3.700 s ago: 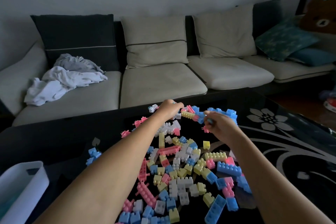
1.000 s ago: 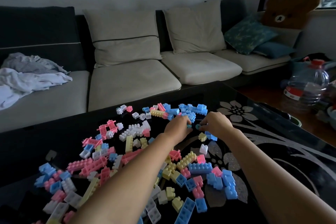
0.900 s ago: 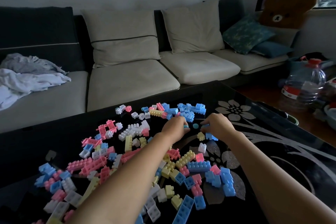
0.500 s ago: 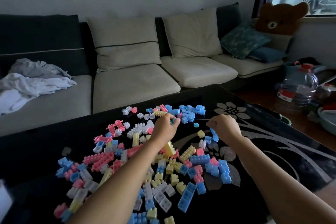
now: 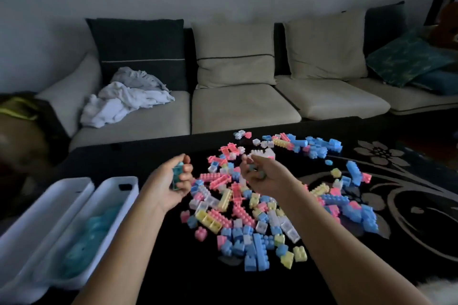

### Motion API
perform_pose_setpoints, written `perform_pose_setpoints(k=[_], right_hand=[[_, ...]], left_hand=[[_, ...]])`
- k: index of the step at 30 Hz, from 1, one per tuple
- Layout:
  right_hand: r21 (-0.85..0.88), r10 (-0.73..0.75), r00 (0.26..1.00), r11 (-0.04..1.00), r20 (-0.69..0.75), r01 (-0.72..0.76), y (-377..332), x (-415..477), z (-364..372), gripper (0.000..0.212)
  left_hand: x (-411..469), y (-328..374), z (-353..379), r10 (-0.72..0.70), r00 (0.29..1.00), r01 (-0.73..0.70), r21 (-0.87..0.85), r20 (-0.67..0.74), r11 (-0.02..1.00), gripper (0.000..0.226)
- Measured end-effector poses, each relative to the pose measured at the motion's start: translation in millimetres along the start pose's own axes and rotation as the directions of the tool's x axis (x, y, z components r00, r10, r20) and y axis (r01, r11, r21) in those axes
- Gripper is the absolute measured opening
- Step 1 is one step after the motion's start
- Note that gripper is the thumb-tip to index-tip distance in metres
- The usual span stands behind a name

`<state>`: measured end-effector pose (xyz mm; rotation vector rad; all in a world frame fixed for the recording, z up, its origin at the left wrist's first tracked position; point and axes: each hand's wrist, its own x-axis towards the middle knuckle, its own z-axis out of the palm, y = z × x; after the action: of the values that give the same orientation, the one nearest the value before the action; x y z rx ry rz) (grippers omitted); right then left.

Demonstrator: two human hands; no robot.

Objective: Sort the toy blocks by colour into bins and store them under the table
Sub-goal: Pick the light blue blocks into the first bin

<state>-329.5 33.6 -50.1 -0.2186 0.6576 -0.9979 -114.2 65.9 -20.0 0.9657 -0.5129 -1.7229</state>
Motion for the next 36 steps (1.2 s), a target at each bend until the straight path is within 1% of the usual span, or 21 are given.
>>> perform_pose_setpoints(k=[2,4,5,7,9,11,13,14,16,17,19,21,23,25,26,28,31,34,36], right_hand=[[0.013,0.043,0.999,0.999,0.012,-0.043,36,21,30,0.031],[0.024,0.084,0.996,0.996,0.016,-0.084,68,42,60,0.027],[0.019,0.116,0.993,0.993,0.014,-0.116,85,49,75,0.024],[-0.020,0.147,0.989,0.989,0.000,-0.147,115,61,102,0.018],[-0.052,0.132,0.991,0.990,-0.010,-0.133,142,69,128,0.016],[-0.119,0.129,0.992,0.984,-0.007,-0.128,164,74,149,0.025],[-0.233,0.145,0.989,0.962,0.004,-0.140,178,77,165,0.033],[-0.327,0.138,0.990,0.936,0.007,-0.128,183,76,172,0.037],[-0.528,0.099,0.995,0.846,0.020,-0.074,186,72,183,0.041],[-0.586,0.092,0.995,0.808,0.026,-0.060,186,71,188,0.043],[-0.661,0.101,0.995,0.748,0.026,-0.059,183,71,192,0.050],[-0.715,0.068,0.997,0.699,0.030,-0.027,177,72,191,0.052],[-0.756,0.044,0.996,0.655,0.073,0.027,165,65,186,0.049],[-0.782,0.021,0.993,0.618,0.120,0.081,148,51,178,0.041],[-0.791,-0.004,0.989,0.600,0.147,0.119,137,45,170,0.037],[-0.827,-0.053,0.978,0.526,0.202,0.200,114,32,153,0.029],[-0.883,-0.179,0.948,0.350,0.263,0.311,75,13,120,0.022],[-0.935,-0.343,0.907,0.168,0.243,0.313,27,-2,72,0.015],[-0.959,-0.470,0.861,0.092,0.196,0.268,-9,-13,34,0.013]], left_hand=[[-15,20,-35,0.141,0.978,-0.117,0.157,-0.152,0.981,0.032],[-28,34,-65,0.300,0.906,-0.171,0.390,-0.299,0.905,0.033],[-36,40,-80,0.369,0.860,-0.149,0.518,-0.353,0.842,0.032],[-47,47,-105,0.460,0.785,-0.020,0.724,-0.416,0.689,0.032],[-53,50,-126,0.507,0.752,0.083,0.823,-0.422,0.562,0.036],[-56,51,-138,0.533,0.751,0.078,0.854,-0.390,0.515,0.035],[-59,50,-144,0.574,0.744,0.017,0.868,-0.343,0.496,0.032],[-61,49,-146,0.590,0.737,0.004,0.875,-0.330,0.484,0.033],[-65,50,-147,0.608,0.733,-0.006,0.890,-0.306,0.455,0.035],[-66,51,-148,0.610,0.736,-0.015,0.894,-0.293,0.448,0.035],[-68,54,-147,0.616,0.739,-0.034,0.898,-0.272,0.438,0.035],[-71,57,-142,0.636,0.723,-0.032,0.907,-0.269,0.421,0.036],[-72,56,-135,0.654,0.702,-0.045,0.898,-0.283,0.437,0.033],[-72,54,-126,0.673,0.689,-0.094,0.888,-0.269,0.450,0.027],[-69,52,-120,0.679,0.695,-0.126,0.890,-0.236,0.438,0.025],[-64,47,-103,0.686,0.714,-0.197,0.899,-0.142,0.391,0.020],[-48,32,-67,0.647,0.762,-0.323,0.876,0.016,0.359,0.014],[-28,7,-28,0.520,0.828,-0.411,0.858,0.209,0.309,0.010],[-11,-17,-2,0.422,0.855,-0.441,0.852,0.303,0.281,0.011]])
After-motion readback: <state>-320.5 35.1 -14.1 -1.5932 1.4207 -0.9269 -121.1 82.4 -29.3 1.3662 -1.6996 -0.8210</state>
